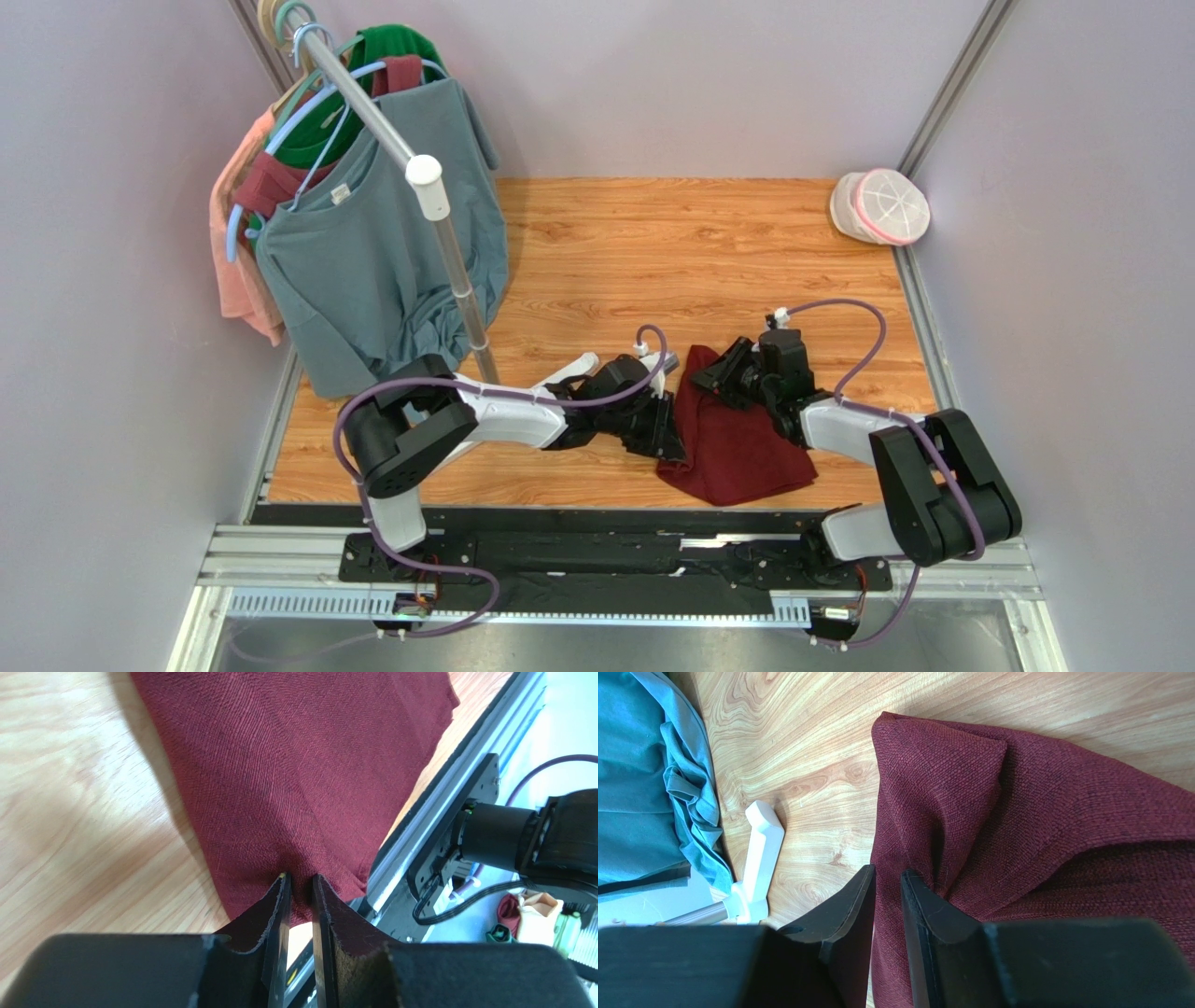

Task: Fold the napkin, place the utensils inside, and roll it up
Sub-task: Roll the napkin with the utensil

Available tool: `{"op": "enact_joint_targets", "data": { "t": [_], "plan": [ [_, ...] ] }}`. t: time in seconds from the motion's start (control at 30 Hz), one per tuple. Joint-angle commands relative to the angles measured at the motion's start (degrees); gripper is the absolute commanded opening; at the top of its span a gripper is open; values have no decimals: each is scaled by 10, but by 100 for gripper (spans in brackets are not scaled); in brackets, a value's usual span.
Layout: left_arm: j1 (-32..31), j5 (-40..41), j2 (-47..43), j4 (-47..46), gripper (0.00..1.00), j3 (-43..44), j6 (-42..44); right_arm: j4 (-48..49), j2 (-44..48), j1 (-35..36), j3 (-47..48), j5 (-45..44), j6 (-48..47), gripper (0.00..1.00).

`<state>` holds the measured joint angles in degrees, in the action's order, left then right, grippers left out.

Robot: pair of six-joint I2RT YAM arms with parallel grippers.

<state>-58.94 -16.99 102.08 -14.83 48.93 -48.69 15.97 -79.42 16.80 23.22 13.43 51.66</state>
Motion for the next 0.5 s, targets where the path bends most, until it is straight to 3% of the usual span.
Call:
{"op": "enact_joint_targets", "data": {
  "t": [0.0, 0.2, 0.37, 0.47],
  "plan": [
    [-21, 5, 29, 50, 23, 51, 23, -62, -28, -4, -27, -64, -18, 28],
    [-43, 53, 37, 172, 23, 102, 73, -58, -28, -4, -31, -70, -17, 27],
    [-50, 81, 34, 206, 25, 86, 57, -53, -34, -3, -30, -70, -17, 27],
    [-50, 107, 17, 201, 34, 60, 13, -49, -38, -3, -33, -69, -17, 26]
  ]
}}
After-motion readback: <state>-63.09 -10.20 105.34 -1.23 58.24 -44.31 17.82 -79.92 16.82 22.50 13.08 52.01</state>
